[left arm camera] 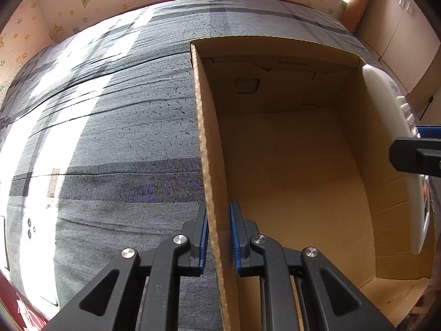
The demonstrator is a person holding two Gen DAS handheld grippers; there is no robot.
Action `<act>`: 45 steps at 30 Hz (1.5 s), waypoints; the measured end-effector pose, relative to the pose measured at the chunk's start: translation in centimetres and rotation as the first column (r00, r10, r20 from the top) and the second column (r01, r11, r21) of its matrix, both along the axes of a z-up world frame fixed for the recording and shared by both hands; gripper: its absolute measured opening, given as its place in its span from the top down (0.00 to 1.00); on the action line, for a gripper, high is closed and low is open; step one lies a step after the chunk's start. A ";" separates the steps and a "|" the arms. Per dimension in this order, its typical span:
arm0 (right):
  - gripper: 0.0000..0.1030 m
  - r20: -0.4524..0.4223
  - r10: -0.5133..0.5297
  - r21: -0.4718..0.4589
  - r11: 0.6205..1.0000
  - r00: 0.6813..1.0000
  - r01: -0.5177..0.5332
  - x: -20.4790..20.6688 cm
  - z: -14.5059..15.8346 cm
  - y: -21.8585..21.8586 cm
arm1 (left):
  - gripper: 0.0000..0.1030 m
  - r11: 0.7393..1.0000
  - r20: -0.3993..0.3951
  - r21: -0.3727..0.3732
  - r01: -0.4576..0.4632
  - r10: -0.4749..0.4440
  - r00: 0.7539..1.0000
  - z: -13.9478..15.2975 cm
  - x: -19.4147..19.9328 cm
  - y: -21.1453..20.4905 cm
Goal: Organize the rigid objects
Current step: 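Carry the remote into the box and release it with the right tool, then move the right tool back and grasp the black round object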
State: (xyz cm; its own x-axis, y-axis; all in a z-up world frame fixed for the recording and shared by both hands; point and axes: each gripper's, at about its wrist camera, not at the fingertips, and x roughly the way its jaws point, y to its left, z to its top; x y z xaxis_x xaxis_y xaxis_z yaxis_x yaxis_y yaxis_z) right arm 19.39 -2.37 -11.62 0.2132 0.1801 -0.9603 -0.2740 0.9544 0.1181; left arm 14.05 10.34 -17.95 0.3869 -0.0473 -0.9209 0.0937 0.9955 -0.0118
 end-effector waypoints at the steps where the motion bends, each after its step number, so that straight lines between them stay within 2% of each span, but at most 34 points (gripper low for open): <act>1: 0.52 -0.013 -0.003 0.008 1.000 1.000 0.003 0.2 -0.6 0.4 | 0.85 1.000 0.001 0.002 0.001 -0.001 1.000 0.1 -0.1 0.0; 13: 0.52 -0.137 -0.040 -0.008 0.999 0.990 0.039 2.3 -7.9 3.2 | 0.85 1.000 0.000 0.017 0.005 -0.005 1.000 -0.3 0.0 -0.7; 25: 0.51 -0.184 -0.085 -0.003 0.996 0.979 0.086 2.6 -10.4 2.9 | 0.85 1.000 -0.001 0.020 0.006 -0.006 1.000 -0.4 -0.1 -0.8; 27: 0.51 -0.175 -0.089 0.005 0.996 0.981 0.091 3.0 -10.2 3.3 | 0.85 1.000 0.001 0.023 0.008 -0.008 1.000 -0.4 -0.2 -0.8; 29: 0.44 -0.159 -0.092 0.011 0.995 0.983 0.095 2.9 -9.5 2.8 | 0.85 1.000 -0.002 0.030 0.009 -0.009 1.000 -0.5 -0.1 -0.8; 33: 0.41 -0.126 -0.091 0.023 0.995 0.988 0.095 2.2 -7.8 2.1 | 0.85 0.999 0.002 0.033 0.009 -0.009 1.000 -0.6 -0.2 -0.8; 37: 0.38 -0.060 -0.081 0.025 0.996 0.995 0.083 1.1 -5.2 1.5 | 0.85 0.999 0.006 0.039 0.011 -0.011 1.000 -0.7 -0.3 -0.8; 39: 0.31 -0.017 -0.078 0.020 0.997 0.997 0.079 0.5 -3.7 1.1 | 0.85 0.999 0.006 0.036 0.008 -0.009 1.000 -0.7 -0.4 -0.7; 41: 0.28 0.025 -0.090 0.029 0.996 0.996 0.089 -0.1 -2.2 0.6 | 0.85 0.999 0.005 0.040 0.007 -0.007 1.000 -0.6 -0.4 -0.8; 45: 0.21 0.061 -0.102 0.049 0.994 0.993 0.099 -0.8 0.5 -0.4 | 0.85 0.998 0.005 0.067 0.014 -0.014 1.000 -0.7 -0.4 -1.3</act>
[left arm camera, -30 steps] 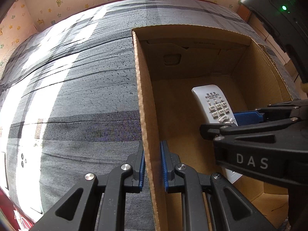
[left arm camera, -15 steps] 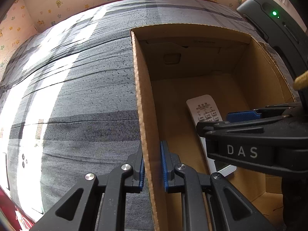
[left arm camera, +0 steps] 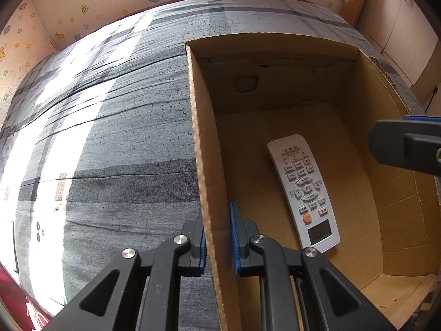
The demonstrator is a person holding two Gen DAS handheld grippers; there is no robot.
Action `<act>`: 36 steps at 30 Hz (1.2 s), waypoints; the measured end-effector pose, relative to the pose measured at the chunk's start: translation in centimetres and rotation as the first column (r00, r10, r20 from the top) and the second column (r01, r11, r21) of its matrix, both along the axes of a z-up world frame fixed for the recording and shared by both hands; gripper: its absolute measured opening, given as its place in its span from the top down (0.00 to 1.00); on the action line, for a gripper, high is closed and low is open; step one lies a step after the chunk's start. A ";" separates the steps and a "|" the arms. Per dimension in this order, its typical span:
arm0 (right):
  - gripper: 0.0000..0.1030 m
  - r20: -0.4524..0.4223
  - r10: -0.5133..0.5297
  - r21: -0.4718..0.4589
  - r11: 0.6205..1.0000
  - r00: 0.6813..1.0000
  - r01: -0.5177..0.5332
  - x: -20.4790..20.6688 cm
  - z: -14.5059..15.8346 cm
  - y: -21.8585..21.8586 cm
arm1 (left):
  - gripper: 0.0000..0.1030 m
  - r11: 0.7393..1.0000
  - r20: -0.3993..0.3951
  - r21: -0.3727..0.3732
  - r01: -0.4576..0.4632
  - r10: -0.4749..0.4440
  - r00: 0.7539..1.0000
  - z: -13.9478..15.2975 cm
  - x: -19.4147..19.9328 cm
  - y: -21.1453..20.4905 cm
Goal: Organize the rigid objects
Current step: 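Move the right tool back and grasp the black round object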
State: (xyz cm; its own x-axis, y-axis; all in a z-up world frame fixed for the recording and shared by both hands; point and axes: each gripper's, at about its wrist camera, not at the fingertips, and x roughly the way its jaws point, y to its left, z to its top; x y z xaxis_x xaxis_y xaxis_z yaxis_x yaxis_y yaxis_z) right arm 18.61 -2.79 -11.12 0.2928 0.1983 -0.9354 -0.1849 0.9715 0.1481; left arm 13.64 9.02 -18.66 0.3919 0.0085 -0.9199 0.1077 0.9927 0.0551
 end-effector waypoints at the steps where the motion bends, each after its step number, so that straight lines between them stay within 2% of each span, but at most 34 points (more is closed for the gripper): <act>1: 0.20 0.010 -0.001 -0.002 1.000 1.000 0.001 -0.1 0.6 -0.3 | 0.85 1.000 0.001 0.003 0.001 -0.001 1.000 0.0 0.0 -0.1; 9: 0.06 0.097 -0.018 -0.029 0.999 0.995 0.020 -1.4 4.1 -3.1 | 0.85 1.000 0.001 0.018 0.003 -0.003 1.000 0.1 -0.1 -0.8; 11: 0.03 0.108 -0.017 -0.012 1.000 0.994 0.018 -1.9 4.8 -4.2 | 0.86 1.000 0.001 0.015 -0.001 0.001 1.000 0.1 -0.1 -0.8; 15: 0.03 0.107 -0.036 -0.010 0.999 0.994 0.037 -3.1 5.8 -7.0 | 0.86 1.000 0.001 0.014 -0.003 0.003 1.000 0.2 -0.1 -0.7; 19: 0.03 0.122 -0.062 -0.052 0.996 0.991 0.069 -4.2 6.0 -10.1 | 0.86 1.000 0.002 0.004 -0.008 0.008 1.000 0.2 -0.3 -0.4; 27: 0.03 0.106 -0.130 -0.100 0.985 0.986 0.141 -6.0 4.2 -16.1 | 0.86 1.000 0.003 0.010 -0.008 0.008 1.000 0.3 -0.4 -0.2; 36: 0.03 0.030 -0.193 -0.136 0.971 0.981 0.195 -7.8 -1.3 -20.7 | 0.86 0.999 0.004 0.036 0.000 0.000 1.000 0.3 -0.5 -0.9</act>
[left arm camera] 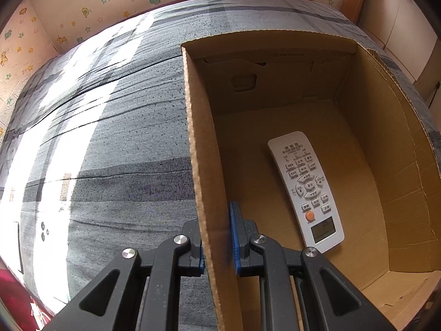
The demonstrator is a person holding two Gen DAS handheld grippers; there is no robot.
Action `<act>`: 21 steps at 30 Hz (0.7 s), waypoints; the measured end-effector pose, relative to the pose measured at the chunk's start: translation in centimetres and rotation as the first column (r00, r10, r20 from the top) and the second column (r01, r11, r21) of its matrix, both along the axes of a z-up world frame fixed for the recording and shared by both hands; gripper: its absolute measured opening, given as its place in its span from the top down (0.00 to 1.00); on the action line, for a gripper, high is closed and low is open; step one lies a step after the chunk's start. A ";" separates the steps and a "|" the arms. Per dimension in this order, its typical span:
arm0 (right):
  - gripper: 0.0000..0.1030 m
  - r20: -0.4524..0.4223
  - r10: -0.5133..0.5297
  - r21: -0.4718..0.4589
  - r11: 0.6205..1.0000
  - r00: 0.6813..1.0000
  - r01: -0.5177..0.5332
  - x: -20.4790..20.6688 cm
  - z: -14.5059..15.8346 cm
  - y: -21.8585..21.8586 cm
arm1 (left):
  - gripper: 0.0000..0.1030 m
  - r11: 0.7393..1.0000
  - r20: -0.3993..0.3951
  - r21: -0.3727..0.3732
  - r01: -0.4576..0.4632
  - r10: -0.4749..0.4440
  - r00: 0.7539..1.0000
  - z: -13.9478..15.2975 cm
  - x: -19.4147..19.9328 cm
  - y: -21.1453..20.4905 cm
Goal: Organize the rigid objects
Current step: 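Move the right tool back and grasp the black round object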
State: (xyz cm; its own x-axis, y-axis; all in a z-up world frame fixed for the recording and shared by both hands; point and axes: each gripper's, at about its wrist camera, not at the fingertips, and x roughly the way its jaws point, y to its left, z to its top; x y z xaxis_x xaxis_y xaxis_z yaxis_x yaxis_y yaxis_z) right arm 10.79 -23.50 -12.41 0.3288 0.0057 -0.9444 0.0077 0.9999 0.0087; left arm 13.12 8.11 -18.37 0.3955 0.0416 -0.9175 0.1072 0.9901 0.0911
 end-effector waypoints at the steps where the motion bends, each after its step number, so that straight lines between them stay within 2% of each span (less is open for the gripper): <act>1: 0.03 -0.013 -0.012 0.003 1.000 1.000 0.012 -0.1 -0.7 -0.4 | 0.86 1.000 -0.001 0.006 0.002 -0.002 1.000 0.0 0.0 -0.1; 7: 0.03 -0.084 -0.065 0.034 0.997 0.994 0.068 -1.0 -4.8 -2.3 | 0.86 1.000 -0.004 0.022 0.008 -0.008 1.000 0.0 0.1 -0.8; 16: 0.04 -0.143 -0.083 0.081 0.992 0.986 0.096 -2.0 -7.7 -3.1 | 0.86 0.999 -0.001 0.034 0.010 -0.010 1.000 0.0 0.1 -1.3; 19: 0.09 -0.159 -0.082 0.089 0.991 0.984 0.097 -1.9 -8.3 -3.1 | 0.86 0.999 -0.002 0.037 0.011 -0.011 1.000 0.1 0.2 -1.4; 21: 0.16 -0.168 -0.075 0.094 0.991 0.983 0.092 -1.9 -8.5 -2.8 | 0.86 0.999 -0.002 0.036 0.011 -0.011 1.000 0.1 0.2 -1.4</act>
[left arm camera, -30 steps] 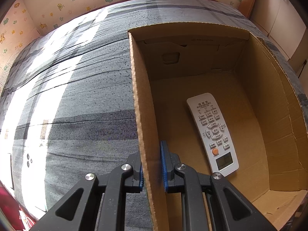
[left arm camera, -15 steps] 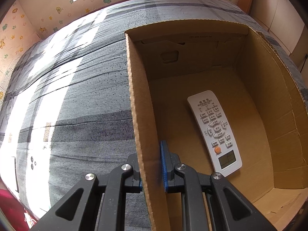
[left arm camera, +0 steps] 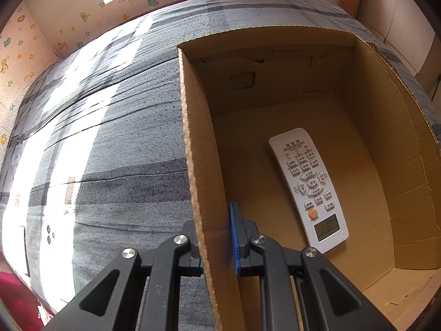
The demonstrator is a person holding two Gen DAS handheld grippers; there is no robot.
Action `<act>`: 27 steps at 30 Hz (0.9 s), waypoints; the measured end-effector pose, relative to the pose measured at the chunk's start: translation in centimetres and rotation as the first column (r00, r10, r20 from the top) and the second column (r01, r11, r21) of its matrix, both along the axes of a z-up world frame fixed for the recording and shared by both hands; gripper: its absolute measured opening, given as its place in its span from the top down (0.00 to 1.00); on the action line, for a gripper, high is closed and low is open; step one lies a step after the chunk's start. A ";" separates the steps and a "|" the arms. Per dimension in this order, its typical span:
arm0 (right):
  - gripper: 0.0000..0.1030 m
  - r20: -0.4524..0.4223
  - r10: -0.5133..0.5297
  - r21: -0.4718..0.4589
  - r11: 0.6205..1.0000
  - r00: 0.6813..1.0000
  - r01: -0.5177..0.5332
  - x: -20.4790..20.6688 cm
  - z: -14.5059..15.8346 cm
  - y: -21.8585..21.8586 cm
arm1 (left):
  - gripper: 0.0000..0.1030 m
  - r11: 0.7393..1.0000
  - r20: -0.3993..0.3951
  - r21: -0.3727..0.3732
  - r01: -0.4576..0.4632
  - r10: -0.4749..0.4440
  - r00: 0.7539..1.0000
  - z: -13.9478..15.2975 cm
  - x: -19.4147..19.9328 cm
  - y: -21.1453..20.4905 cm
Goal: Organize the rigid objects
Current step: 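Move the right tool back and grasp the black round object, then carry the black object into the box and release it with the right tool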
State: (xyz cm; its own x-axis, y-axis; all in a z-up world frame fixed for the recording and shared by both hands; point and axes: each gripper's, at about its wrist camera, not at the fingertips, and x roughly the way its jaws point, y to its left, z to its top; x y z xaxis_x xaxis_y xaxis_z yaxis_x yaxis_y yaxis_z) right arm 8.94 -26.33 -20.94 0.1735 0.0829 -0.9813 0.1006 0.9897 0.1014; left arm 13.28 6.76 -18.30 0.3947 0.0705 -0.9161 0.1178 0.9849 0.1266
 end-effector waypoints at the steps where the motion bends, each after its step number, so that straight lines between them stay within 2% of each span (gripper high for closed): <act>1: 0.18 -0.004 0.003 0.003 1.000 1.000 -0.003 0.0 -0.2 0.1 | 0.86 1.000 0.000 0.001 0.000 0.000 1.000 0.0 0.0 0.0; 2: 0.27 -0.010 0.005 0.004 1.000 1.000 -0.005 0.0 -0.3 0.3 | 0.86 1.000 0.000 0.001 0.001 -0.001 1.000 0.0 0.0 0.0; 3: 0.45 -0.016 0.006 0.010 1.000 1.000 -0.005 0.1 -0.6 0.4 | 0.86 1.000 0.000 -0.001 0.000 0.000 1.000 0.0 0.0 0.1; 4: 0.49 -0.028 0.005 0.023 1.000 1.000 -0.004 0.1 -0.8 0.4 | 0.86 1.000 0.000 -0.004 0.000 0.000 1.000 -0.1 0.0 0.2; 14: 0.50 0.006 0.020 -0.005 1.000 1.000 -0.020 0.0 1.7 1.3 | 0.86 1.000 -0.001 -0.001 0.002 -0.002 1.000 -0.1 0.0 0.2; 27: 0.50 0.090 0.115 -0.056 0.992 0.989 -0.110 1.1 8.5 4.3 | 0.86 1.000 -0.002 -0.008 0.000 0.000 1.000 -0.1 0.0 0.4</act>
